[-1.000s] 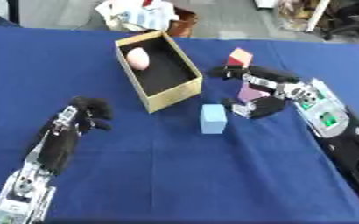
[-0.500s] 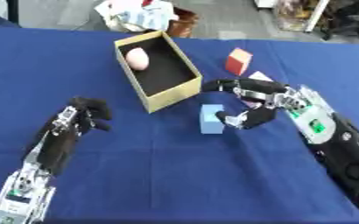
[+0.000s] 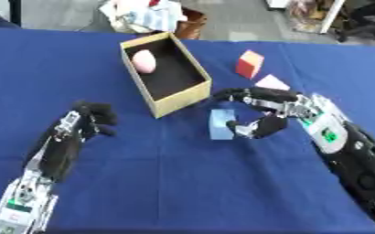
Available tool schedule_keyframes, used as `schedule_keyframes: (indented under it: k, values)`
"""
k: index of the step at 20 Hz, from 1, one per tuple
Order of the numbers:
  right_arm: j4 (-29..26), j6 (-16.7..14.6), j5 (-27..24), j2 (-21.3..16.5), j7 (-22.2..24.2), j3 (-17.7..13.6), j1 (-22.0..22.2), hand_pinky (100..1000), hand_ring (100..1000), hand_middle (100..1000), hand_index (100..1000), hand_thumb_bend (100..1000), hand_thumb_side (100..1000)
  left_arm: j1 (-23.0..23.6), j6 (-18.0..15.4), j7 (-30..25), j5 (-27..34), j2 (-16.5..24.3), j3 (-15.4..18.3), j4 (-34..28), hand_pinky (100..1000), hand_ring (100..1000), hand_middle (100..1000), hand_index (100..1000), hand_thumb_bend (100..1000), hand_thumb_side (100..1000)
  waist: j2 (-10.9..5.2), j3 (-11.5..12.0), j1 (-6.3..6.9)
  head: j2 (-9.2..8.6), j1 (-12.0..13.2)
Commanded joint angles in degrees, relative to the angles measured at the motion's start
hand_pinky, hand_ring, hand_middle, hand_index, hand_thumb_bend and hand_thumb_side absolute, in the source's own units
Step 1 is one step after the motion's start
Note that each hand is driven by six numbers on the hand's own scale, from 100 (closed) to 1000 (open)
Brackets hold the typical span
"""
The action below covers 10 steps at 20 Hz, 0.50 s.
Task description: Pick up objects on the table and place them in the box.
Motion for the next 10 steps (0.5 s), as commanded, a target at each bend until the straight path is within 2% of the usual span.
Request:
schedule_keyframes:
  k: [1, 10]
  values:
    - [0.11, -18.70, 1.55, -0.29, 18.48, -0.39, -0.79, 929, 972, 982, 1000, 100, 718, -0.48, -0.07, -0.16, 0.15, 0.38, -0.10, -0.67, 638, 698, 643, 754, 100, 943, -0.85, -0.01, -0.05, 0.20, -0.04]
    - [1.50, -18.70, 5.01, 0.38, 18.45, -0.57, -0.37, 928, 963, 973, 1000, 100, 731, -0.49, -0.06, -0.20, 0.17, 0.37, -0.12, -0.68, 638, 698, 643, 754, 100, 944, -0.81, 0.02, -0.01, 0.29, -0.07]
